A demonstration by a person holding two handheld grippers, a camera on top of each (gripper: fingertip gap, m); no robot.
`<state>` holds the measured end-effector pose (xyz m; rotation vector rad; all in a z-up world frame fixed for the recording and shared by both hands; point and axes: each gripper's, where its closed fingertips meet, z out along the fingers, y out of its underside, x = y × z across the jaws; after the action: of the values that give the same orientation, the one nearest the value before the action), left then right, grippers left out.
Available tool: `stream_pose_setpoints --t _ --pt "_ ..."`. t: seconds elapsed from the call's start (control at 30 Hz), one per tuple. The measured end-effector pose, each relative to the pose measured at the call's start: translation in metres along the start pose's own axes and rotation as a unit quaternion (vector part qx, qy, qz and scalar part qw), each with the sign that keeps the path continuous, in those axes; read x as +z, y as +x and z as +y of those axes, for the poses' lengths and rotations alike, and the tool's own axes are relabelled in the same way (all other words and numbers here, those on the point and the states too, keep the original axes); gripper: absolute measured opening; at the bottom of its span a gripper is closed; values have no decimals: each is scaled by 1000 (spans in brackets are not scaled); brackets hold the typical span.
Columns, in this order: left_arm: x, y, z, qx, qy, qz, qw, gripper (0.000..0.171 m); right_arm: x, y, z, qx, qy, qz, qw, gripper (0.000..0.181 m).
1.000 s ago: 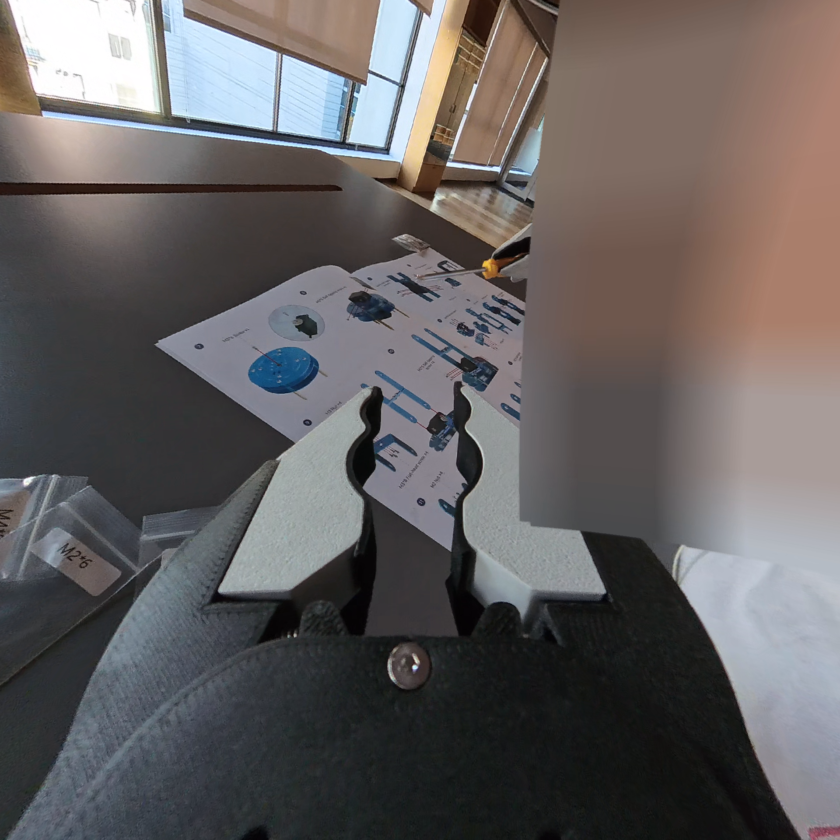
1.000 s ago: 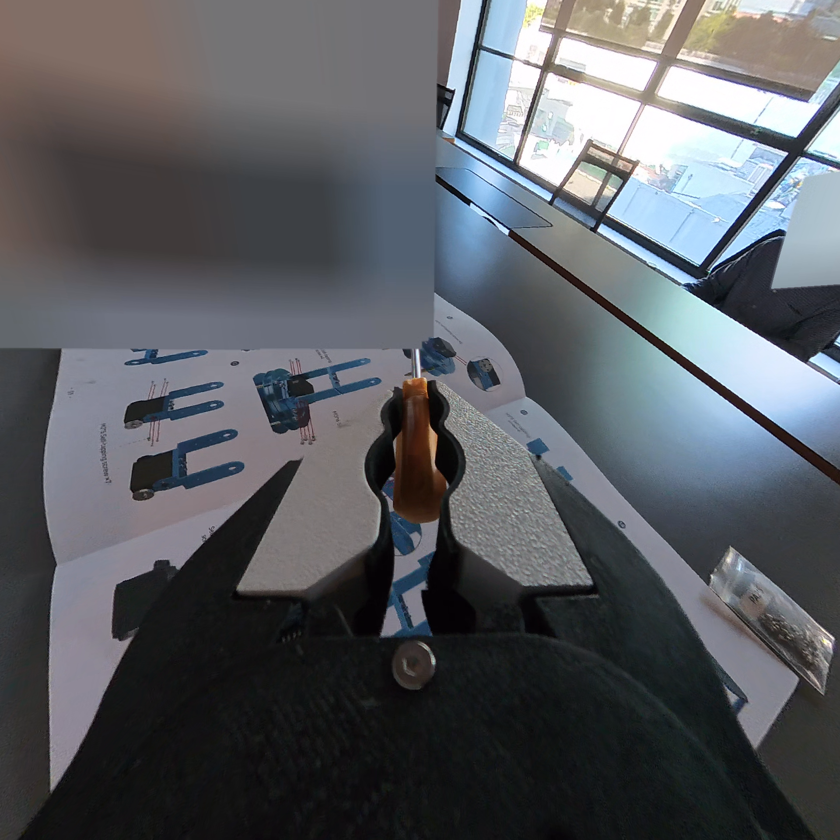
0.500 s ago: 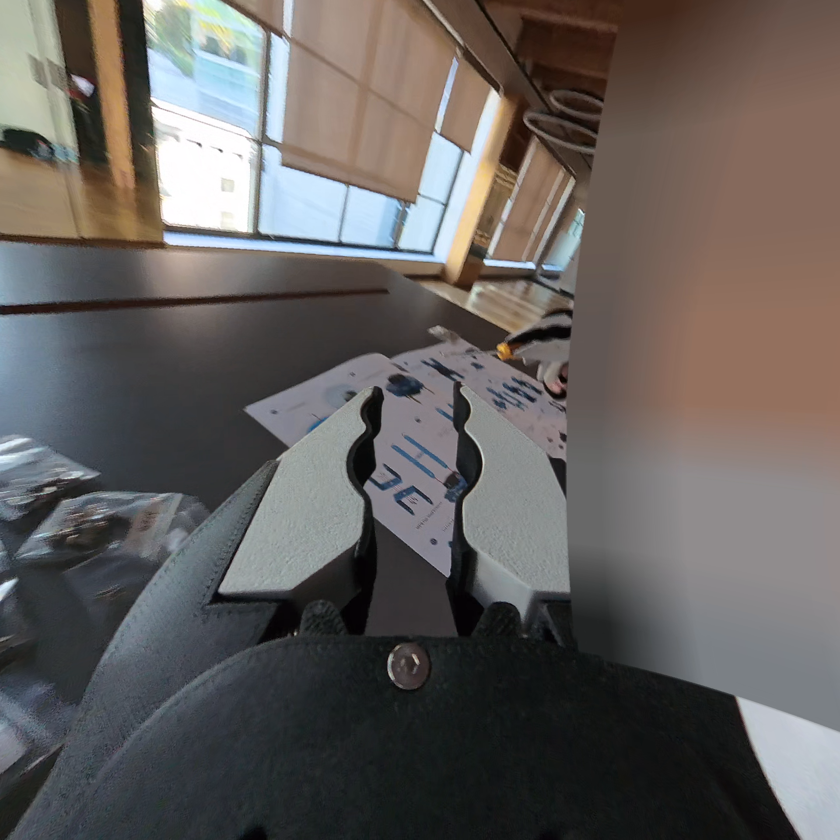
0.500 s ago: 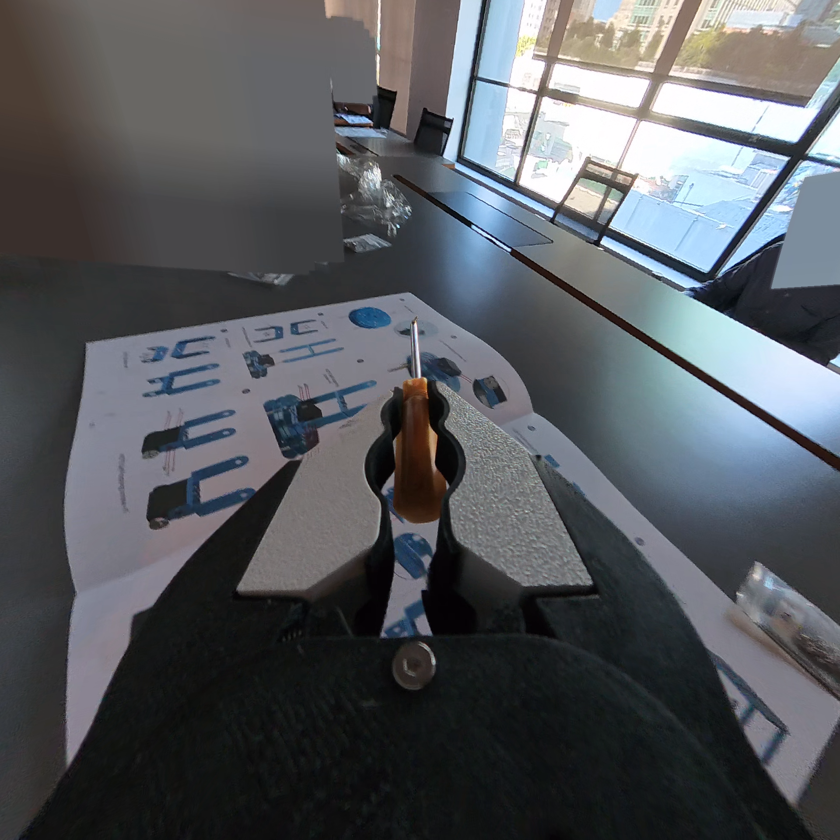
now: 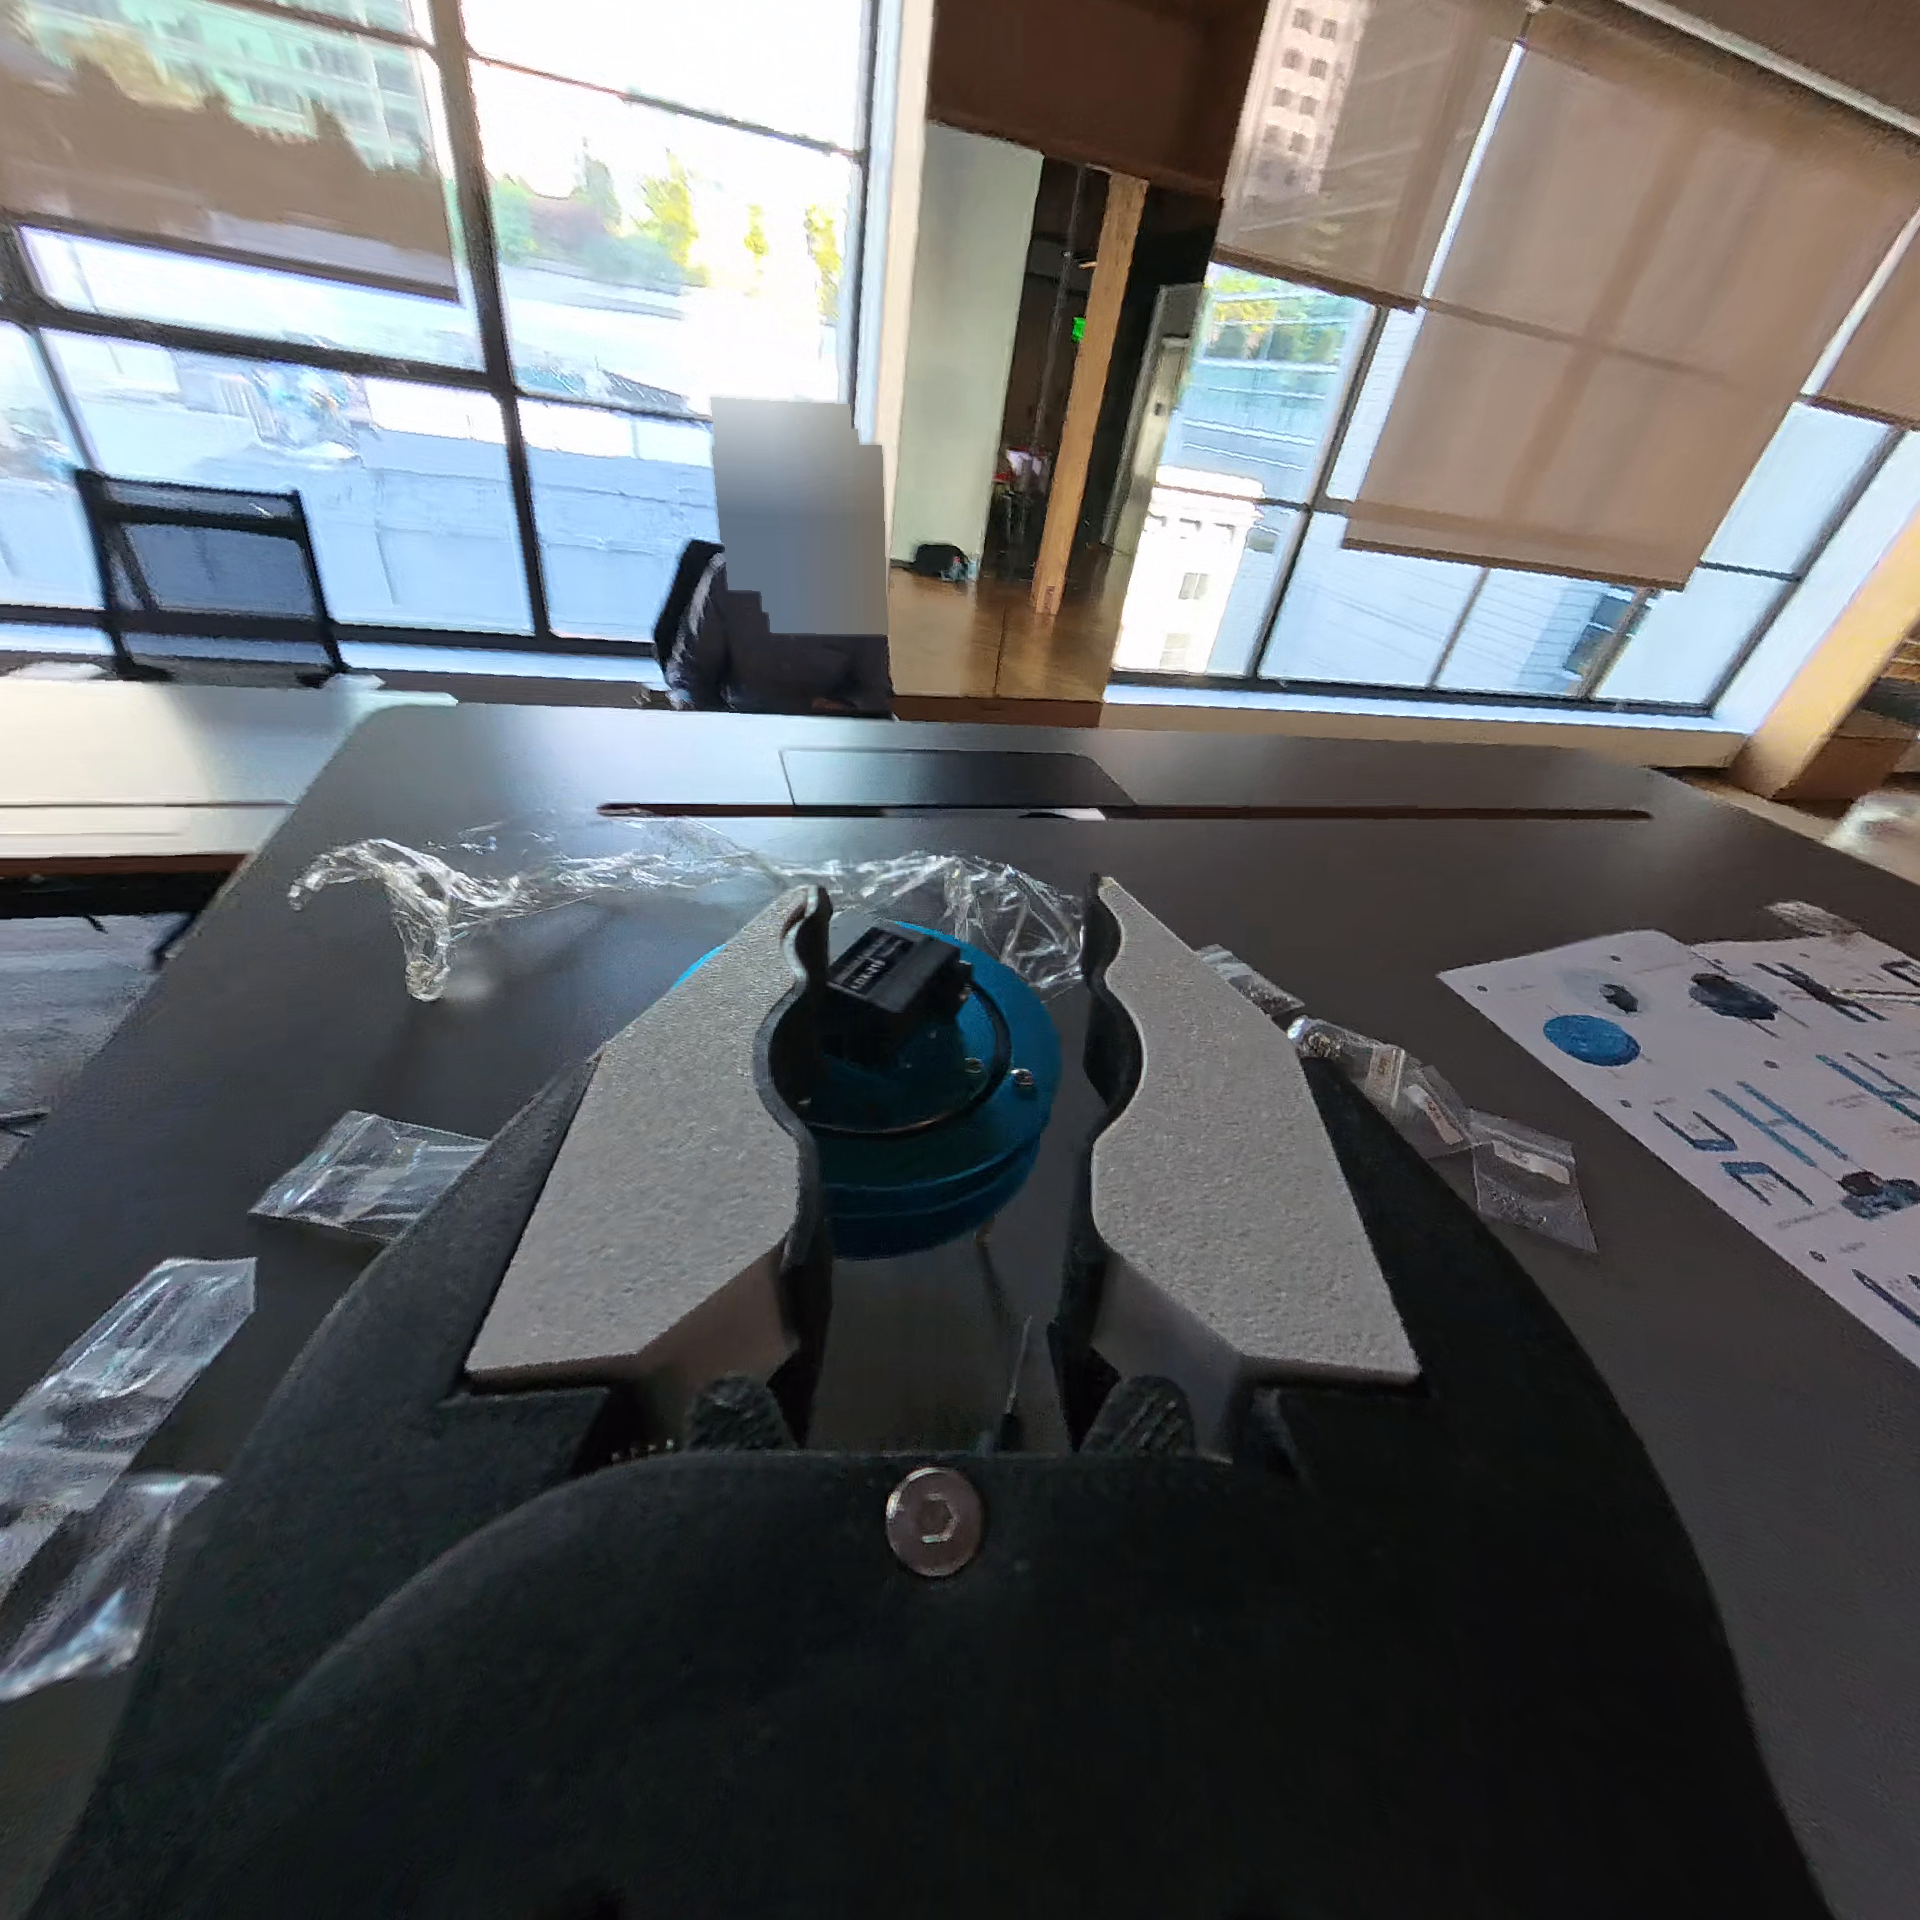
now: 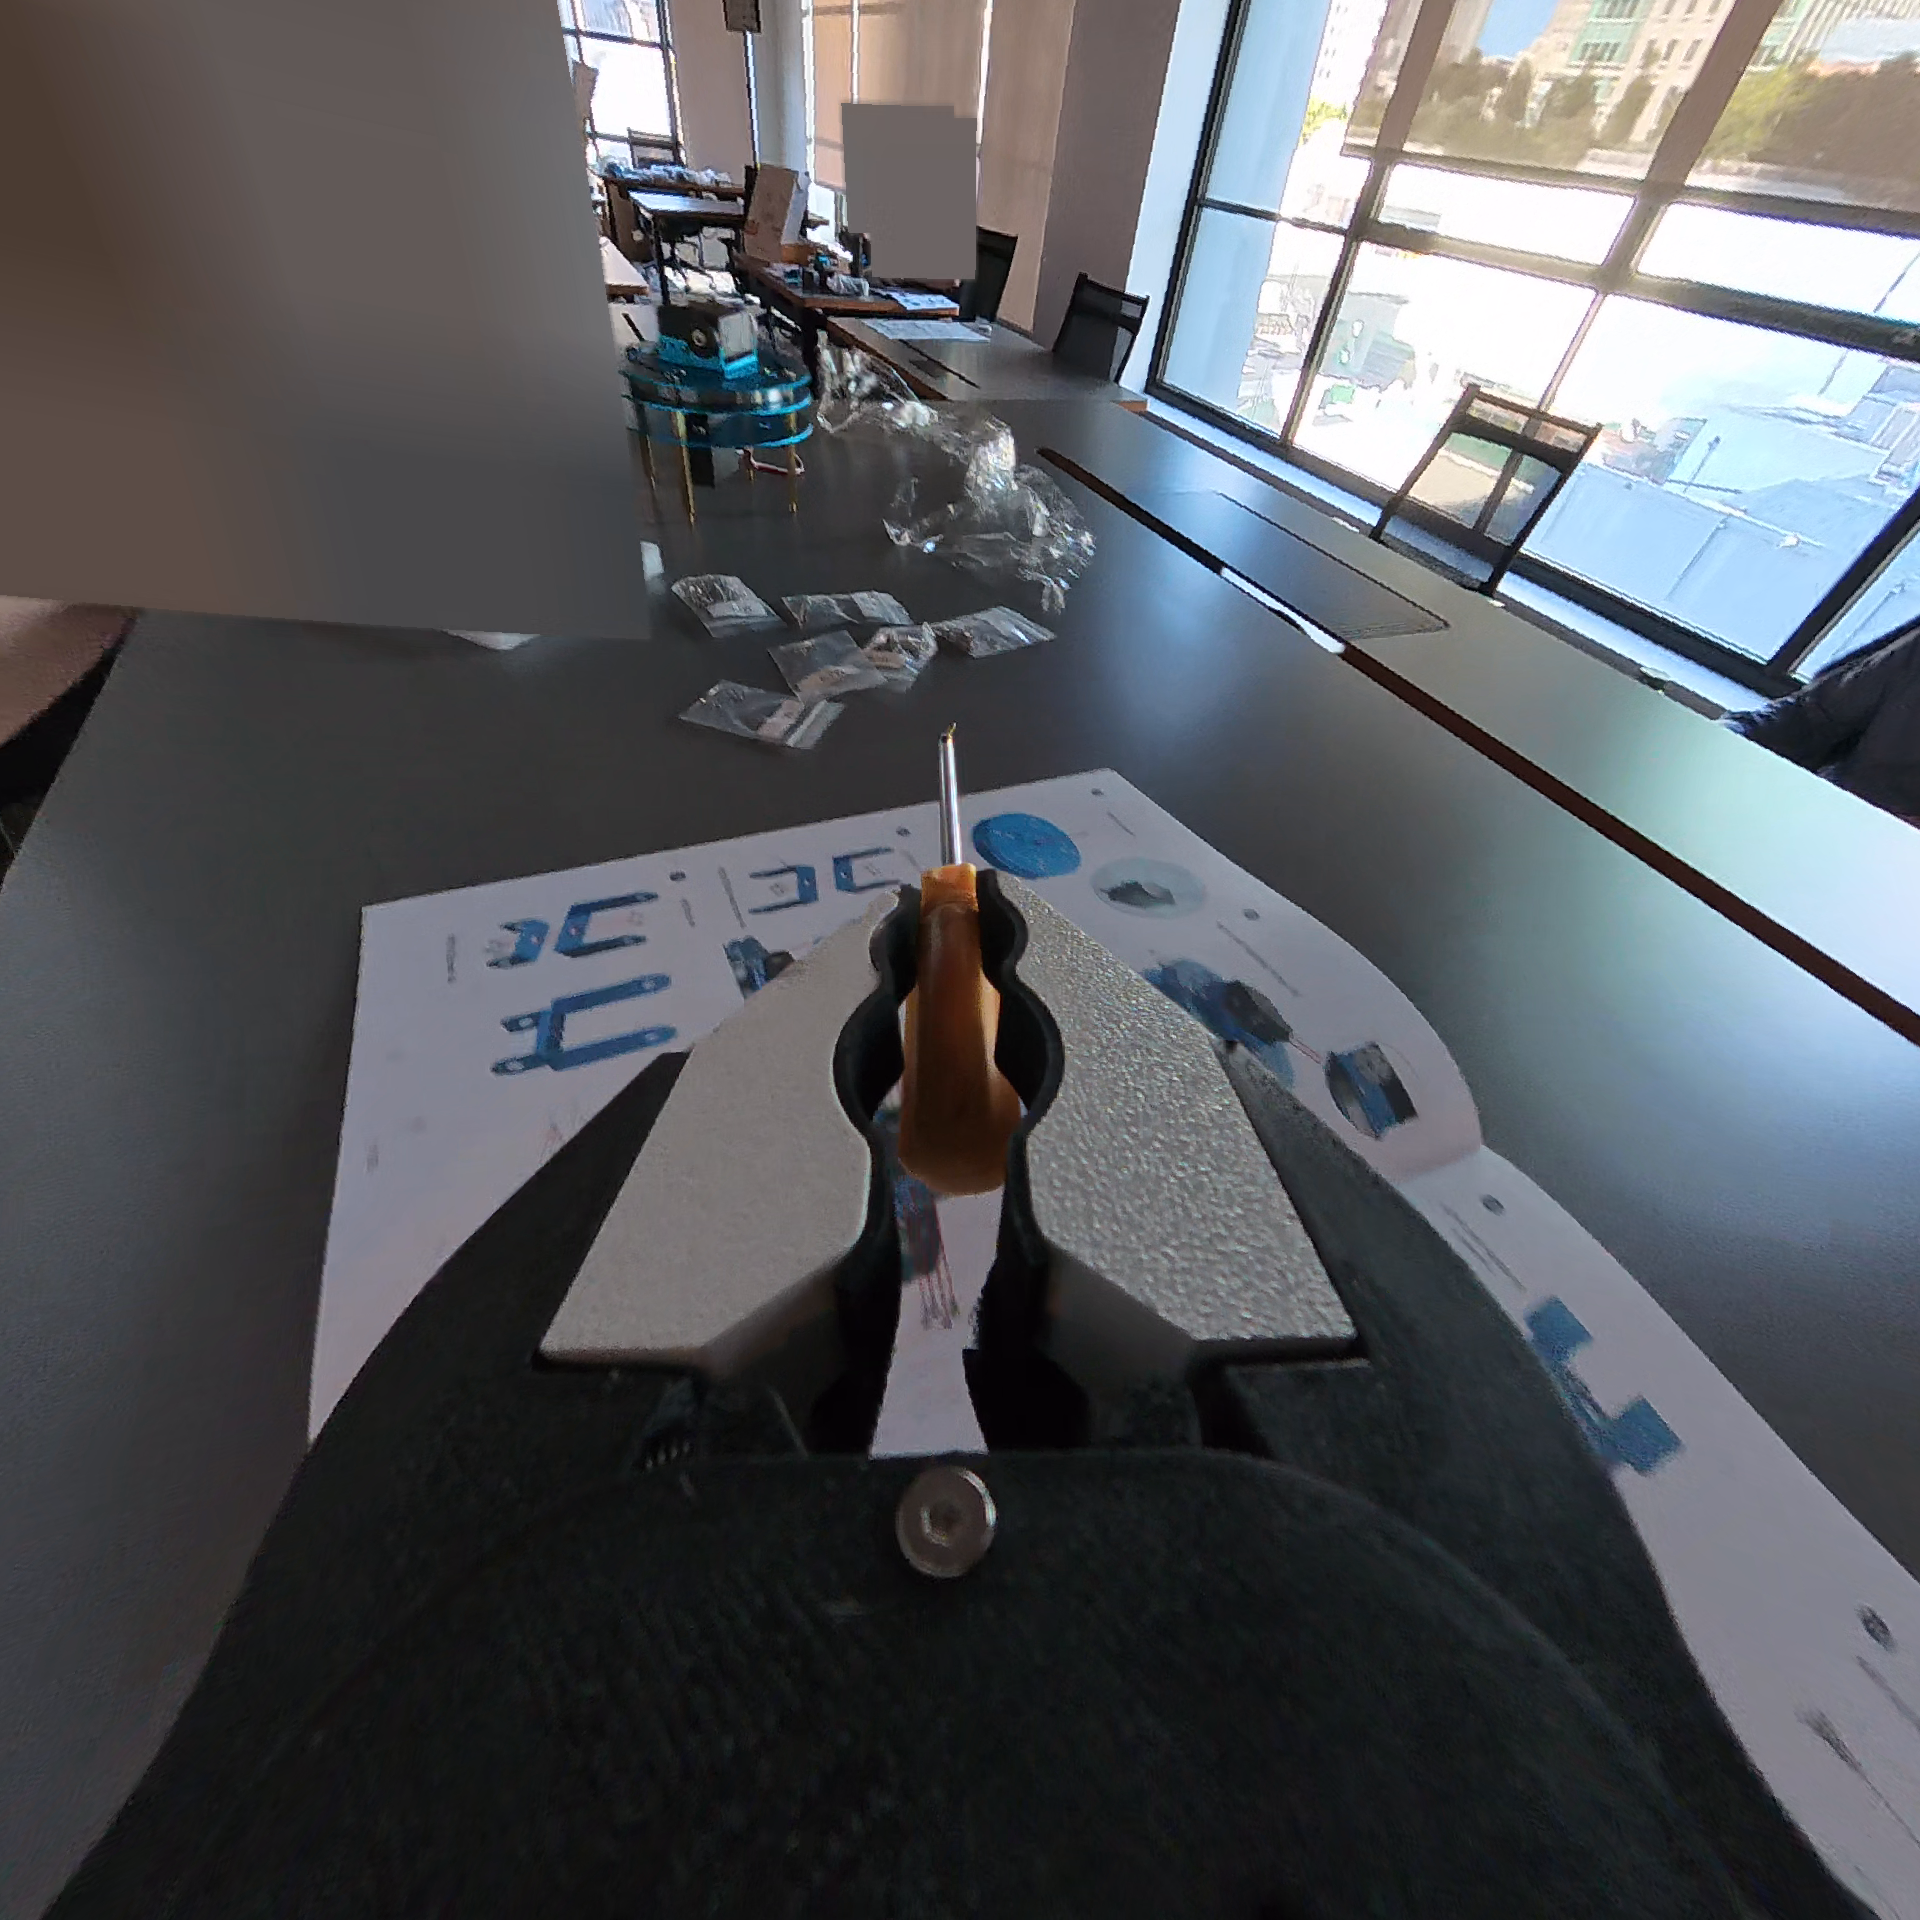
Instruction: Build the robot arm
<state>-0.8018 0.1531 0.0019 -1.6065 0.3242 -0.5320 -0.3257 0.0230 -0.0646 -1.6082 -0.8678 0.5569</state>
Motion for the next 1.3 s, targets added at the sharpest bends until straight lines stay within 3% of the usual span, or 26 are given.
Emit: stream_pose_setpoints --t 0.13,0.27,0.37,0.43,0.57,0.77,0.9,1.1,1.3 --pt "21 -15 -6 8 -32 17 999 50 22 -18 -8 8 3 -20 1000 9" --pt "44 -7 -20 -1 -75 47 996 48 41 -28 -9 7 -10 -30 999 9" --pt "57 -11 -13 32 -145 24 989 45 47 -30 -14 6 -8 -33 999 9" --pt "62 -13 -10 61 -158 3 986 45 46 -29 -16 6 -1 -30 1000 9" --pt "61 -21 -12 63 -91 -22 994 39 39 -21 -13 8 1 -9 1000 9" --pt "48 -50 -27 -9 22 -27 999 41 16 -7 -4 -22 -16 24 999 9" --pt "51 -59 -13 -52 -6 -12 999 47 13 -3 -4 -21 -12 24 999 9" --pt "60 -64 7 -32 -45 -18 998 45 17 -2 4 9 -13 8 1000 9" --pt "65 -63 19 -75 -62 12 995 44 20 -1 7 15 -17 3 1000 9"
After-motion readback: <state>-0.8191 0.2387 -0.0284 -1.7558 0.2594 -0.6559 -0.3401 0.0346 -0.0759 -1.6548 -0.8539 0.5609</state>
